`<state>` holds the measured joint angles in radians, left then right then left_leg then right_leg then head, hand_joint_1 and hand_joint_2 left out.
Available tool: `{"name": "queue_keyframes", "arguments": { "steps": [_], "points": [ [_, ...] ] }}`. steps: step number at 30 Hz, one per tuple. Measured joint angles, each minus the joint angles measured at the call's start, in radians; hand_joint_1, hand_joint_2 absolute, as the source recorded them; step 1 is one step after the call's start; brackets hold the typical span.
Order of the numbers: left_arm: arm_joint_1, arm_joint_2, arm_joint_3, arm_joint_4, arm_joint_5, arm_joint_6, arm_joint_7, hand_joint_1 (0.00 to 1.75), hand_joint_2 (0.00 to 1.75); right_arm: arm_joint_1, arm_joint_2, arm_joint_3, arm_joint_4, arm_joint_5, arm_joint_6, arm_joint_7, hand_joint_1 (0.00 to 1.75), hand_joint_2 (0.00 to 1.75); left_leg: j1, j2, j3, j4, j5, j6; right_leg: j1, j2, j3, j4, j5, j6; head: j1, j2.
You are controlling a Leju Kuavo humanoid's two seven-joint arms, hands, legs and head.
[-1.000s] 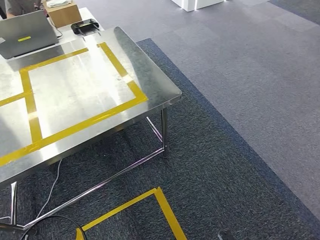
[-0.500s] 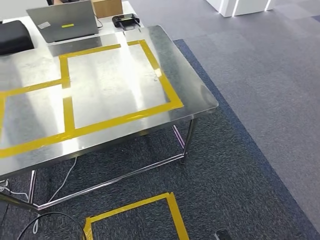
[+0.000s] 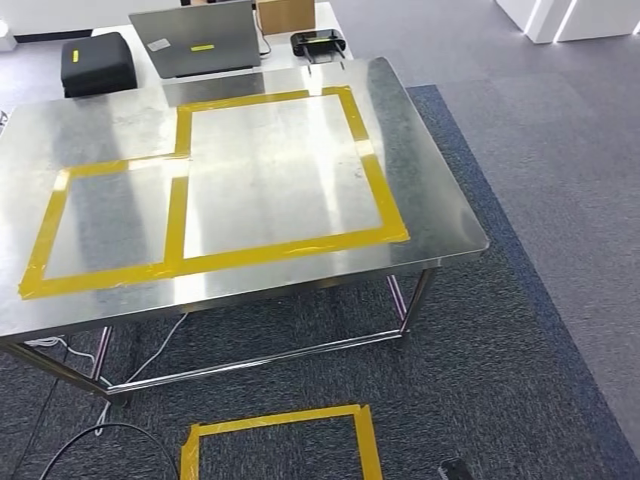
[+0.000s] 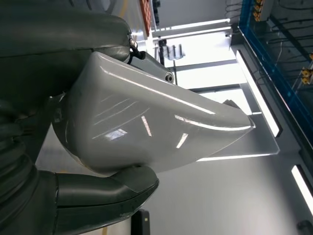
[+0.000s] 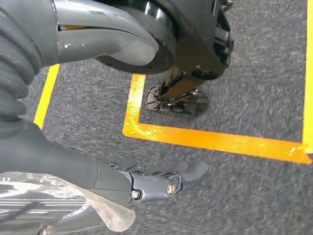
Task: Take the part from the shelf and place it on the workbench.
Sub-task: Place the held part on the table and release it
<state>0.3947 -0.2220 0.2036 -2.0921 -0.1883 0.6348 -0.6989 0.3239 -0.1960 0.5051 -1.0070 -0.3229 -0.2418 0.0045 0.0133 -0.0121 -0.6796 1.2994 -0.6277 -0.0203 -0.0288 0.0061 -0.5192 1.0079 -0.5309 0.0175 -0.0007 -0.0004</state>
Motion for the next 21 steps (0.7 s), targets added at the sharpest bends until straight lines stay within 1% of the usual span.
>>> {"name": "queue_keyframes", "arguments": {
  "steps": [1,2,3,4,5,6,7,9,10,11,12,13,14,15,16,17,18,19,20,21],
  "points": [
    [0.001,0.0,0.0,0.0,0.0,0.0,0.0,1.73,1.75,-0.001,0.0,0.002,0.0,-0.001,0.0,0.0,0.0,1.75,0.0,0.001,-0.006,-0.01,0.029,0.001,0.0,-0.005,0.011,0.0,-0.009,0.002,0.0,0.0],
    [0.001,0.0,0.001,0.0,0.0,0.0,0.0,1.73,1.75,-0.002,-0.001,0.004,0.0,-0.001,0.0,0.0,0.0,1.75,0.0,0.001,0.005,-0.058,0.077,0.004,0.0,-0.009,0.025,0.0,-0.018,0.004,0.0,0.0],
    [0.001,0.0,0.001,0.0,0.001,0.0,0.0,1.73,1.75,-0.003,-0.001,0.006,0.0,-0.002,0.0,0.0,0.0,1.75,-0.002,0.002,0.027,-0.12,0.122,0.009,0.0,-0.013,0.035,-0.001,-0.027,0.007,0.0,0.0],
    [0.001,0.0,0.001,0.0,0.001,0.0,0.0,1.73,1.75,-0.006,-0.001,0.008,0.0,-0.002,0.0,-0.001,0.0,1.75,-0.005,0.004,0.05,-0.175,0.153,0.015,0.001,-0.015,0.044,-0.002,-0.037,0.011,0.0,0.0],
    [0.001,0.0,0.0,0.0,0.0,0.0,0.0,1.73,1.75,-0.008,-0.001,0.01,0.0,-0.003,0.0,-0.001,0.0,1.75,-0.008,0.006,0.069,-0.219,0.163,0.022,0.002,-0.016,0.048,-0.003,-0.044,0.015,0.0,0.0],
    [0.001,0.0,0.0,0.001,0.0,0.0,0.0,1.73,1.75,-0.01,-0.002,0.012,0.0,-0.005,-0.001,-0.002,0.0,1.75,-0.012,0.007,0.08,-0.237,0.157,0.027,0.002,-0.018,0.049,-0.006,-0.049,0.02,0.001,0.0],
    [0.002,0.0,0.0,0.001,0.0,0.0,0.0,1.73,1.75,-0.012,-0.002,0.014,0.0,-0.007,-0.001,-0.002,0.0,1.75,-0.015,0.008,0.084,-0.244,0.146,0.032,0.002,-0.02,0.052,-0.01,-0.052,0.026,0.0,0.0],
    [0.003,0.0,0.0,0.001,0.0,0.0,0.001,1.73,1.75,-0.016,-0.004,0.018,0.0,-0.009,-0.003,-0.002,0.0,1.75,-0.013,0.006,0.097,-0.261,0.14,0.042,0.001,-0.022,0.065,-0.017,-0.058,0.037,0.001,0.0],
    [0.003,0.0,0.001,0.001,0.0,0.0,0.0,1.73,1.75,-0.019,-0.005,0.021,0.0,-0.007,-0.006,-0.003,0.0,1.75,-0.011,0.005,0.107,-0.271,0.138,0.048,0.001,-0.02,0.063,-0.004,-0.067,0.041,0.001,0.0],
    [0.002,0.0,0.001,0.0,0.0,0.0,0.0,1.73,1.75,-0.022,-0.006,0.024,0.0,-0.005,-0.01,-0.003,0.0,1.75,-0.008,0.005,0.118,-0.28,0.137,0.053,0.002,-0.017,0.046,0.031,-0.083,0.043,0.003,0.0],
    [0.001,-0.001,0.001,0.0,0.0,0.0,0.0,1.73,1.75,-0.023,-0.008,0.028,0.0,-0.004,-0.016,-0.003,0.0,1.75,-0.008,0.005,0.127,-0.285,0.133,0.058,0.002,-0.013,0.008,0.091,-0.105,0.043,0.004,0.0],
    [0.001,-0.001,0.001,0.0,0.0,0.0,0.0,1.73,1.75,-0.024,-0.011,0.032,0.0,-0.006,-0.023,-0.002,0.0,1.75,-0.009,0.006,0.133,-0.286,0.126,0.063,0.002,-0.01,-0.041,0.164,-0.127,0.044,0.004,0.0],
    [0.001,-0.001,0.001,0.0,-0.001,-0.001,0.0,1.73,1.75,-0.024,-0.014,0.038,0.0,-0.013,-0.03,0.0,0.0,1.75,-0.01,0.007,0.14,-0.286,0.119,0.065,0.003,-0.009,-0.091,0.231,-0.138,0.044,0.005,0.0],
    [0.001,-0.001,0.001,0.001,-0.001,-0.002,0.0,1.73,1.75,-0.023,-0.018,0.044,0.0,-0.023,-0.038,0.002,0.0,1.75,-0.011,0.007,0.15,-0.286,0.111,0.067,0.003,-0.008,-0.132,0.271,-0.131,0.044,0.005,0.0],
    [0.002,-0.001,0.001,0.001,-0.001,-0.004,0.001,1.73,1.75,-0.023,-0.022,0.05,0.0,-0.035,-0.045,0.003,0.0,1.75,-0.011,0.009,0.162,-0.286,0.101,0.067,0.004,-0.009,-0.154,0.274,-0.103,0.044,0.005,0.0],
    [0.002,-0.001,0.0,0.001,-0.001,-0.005,0.002,1.73,1.75,-0.023,-0.025,0.057,0.0,-0.046,-0.05,0.004,0.0,1.75,-0.011,0.011,0.177,-0.286,0.091,0.067,0.005,-0.011,-0.155,0.236,-0.054,0.041,0.006,0.0],
    [0.002,-0.001,0.0,0.001,-0.002,-0.007,0.003,1.73,1.75,-0.023,-0.028,0.064,0.0,-0.056,-0.055,0.004,0.0,1.75,-0.012,0.014,0.193,-0.287,0.078,0.065,0.007,-0.018,-0.143,0.174,0.001,0.037,0.006,0.0],
    [0.002,-0.002,0.0,0.001,-0.004,-0.008,0.005,1.73,1.75,-0.024,-0.031,0.07,0.0,-0.064,-0.06,0.004,0.0,1.75,-0.014,0.018,0.207,-0.286,0.066,0.06,0.013,-0.032,-0.127,0.119,0.039,0.032,0.005,0.0],
    [0.002,-0.002,0.0,0.001,-0.006,-0.01,0.007,1.73,1.75,-0.028,-0.033,0.077,0.0,-0.07,-0.065,0.004,0.0,1.75,-0.017,0.022,0.217,-0.285,0.055,0.055,0.017,-0.045,-0.108,0.072,0.06,0.024,0.005,0.0],
    [0.002,-0.002,0.0,0.001,-0.007,-0.011,0.009,1.73,1.75,-0.031,-0.035,0.083,0.0,-0.075,-0.069,0.004,0.0,1.75,-0.019,0.028,0.221,-0.285,0.047,0.05,0.022,-0.054,-0.097,0.05,0.061,0.018,0.004,0.0]
  ]
}}
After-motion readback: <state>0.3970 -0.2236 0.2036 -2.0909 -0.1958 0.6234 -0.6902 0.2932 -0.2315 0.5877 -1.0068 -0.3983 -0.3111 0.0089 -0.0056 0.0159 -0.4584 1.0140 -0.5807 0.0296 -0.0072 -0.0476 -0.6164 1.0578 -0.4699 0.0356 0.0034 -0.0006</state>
